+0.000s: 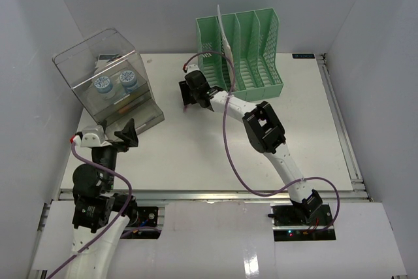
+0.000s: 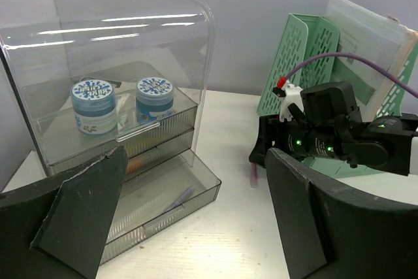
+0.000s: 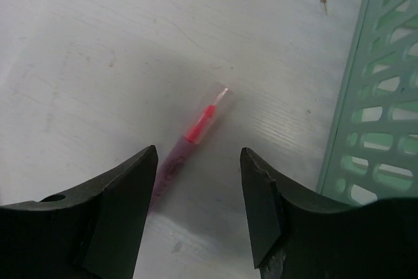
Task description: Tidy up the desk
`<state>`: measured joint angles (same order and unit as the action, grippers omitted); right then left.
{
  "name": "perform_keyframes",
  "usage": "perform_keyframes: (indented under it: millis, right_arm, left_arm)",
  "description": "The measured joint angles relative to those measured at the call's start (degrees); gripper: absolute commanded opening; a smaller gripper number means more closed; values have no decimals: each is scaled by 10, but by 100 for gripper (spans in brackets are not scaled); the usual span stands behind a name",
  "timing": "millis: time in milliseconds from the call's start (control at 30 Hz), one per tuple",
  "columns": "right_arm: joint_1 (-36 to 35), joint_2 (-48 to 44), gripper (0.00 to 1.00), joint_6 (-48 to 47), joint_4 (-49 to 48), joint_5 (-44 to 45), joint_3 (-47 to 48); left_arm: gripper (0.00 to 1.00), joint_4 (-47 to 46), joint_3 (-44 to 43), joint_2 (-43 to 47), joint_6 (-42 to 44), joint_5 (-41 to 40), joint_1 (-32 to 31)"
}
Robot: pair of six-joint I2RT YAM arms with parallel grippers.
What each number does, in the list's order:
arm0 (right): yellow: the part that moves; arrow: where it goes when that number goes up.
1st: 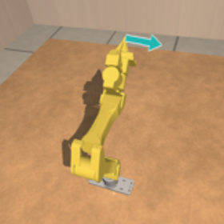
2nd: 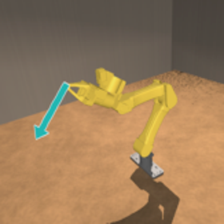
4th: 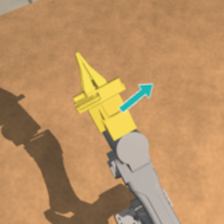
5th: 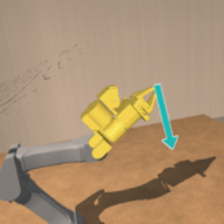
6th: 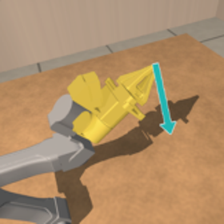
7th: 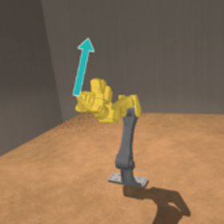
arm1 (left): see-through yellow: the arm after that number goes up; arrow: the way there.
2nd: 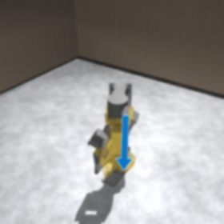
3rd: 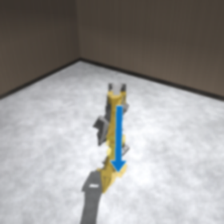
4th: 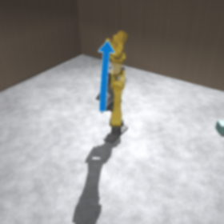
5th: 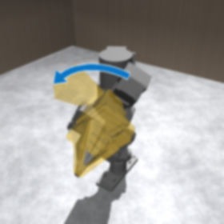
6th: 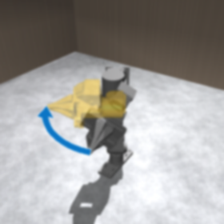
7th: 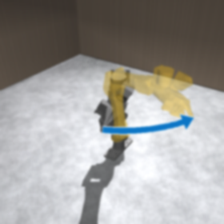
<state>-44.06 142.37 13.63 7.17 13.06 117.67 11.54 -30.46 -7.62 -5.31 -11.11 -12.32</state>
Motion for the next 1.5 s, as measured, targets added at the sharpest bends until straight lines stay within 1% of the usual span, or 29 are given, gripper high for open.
perform_keyframes:
  millis: [33, 233, 433, 533, 600, 667, 900, 1167, 1300, 1467, 1500]
  right_arm:
    - [2, 5, 57, 2, 0, 1, 0]
    - [2, 15, 48, 9, -11, 12, 0]
    - [1, 15, 34, 7, -12, 12, -2]
    - [0, 14, 24, 0, -17, 9, -8]
    - [-1, 11, 13, -10, -26, 1, -18]
    - [-2, 4, 8, -24, -35, -12, -31]
    - [-21, -30, 8, -108, -42, -75, -76]
    - [-52, -98, 8, -246, -38, -196, -85]
    - [-67, -132, 8, -316, -33, -241, -74]
    - [-99, -133, 8, -434, -13, -274, -37]
    - [-111, -128, 8, -470, -7, -274, -25]
  left_arm:
    - [98, 0, 0, -1, 0, 0, 0]
    - [98, 0, 0, -3, 1, 1, 0]
    - [98, 0, 0, -5, 2, 6, 0]
    - [98, 0, 0, -5, 2, 8, 0]
    - [98, 0, 0, -5, 2, 9, 0]
    - [98, 0, 0, -5, 2, 11, 0]
    - [98, 0, 0, -5, 2, 12, 0]
    - [98, 0, 0, -5, 2, 12, 0]
    - [98, 0, 0, -5, 2, 13, 0]
    - [98, 0, 0, -5, 2, 13, 1]
    - [98, 0, 0, -3, 2, 14, 1]
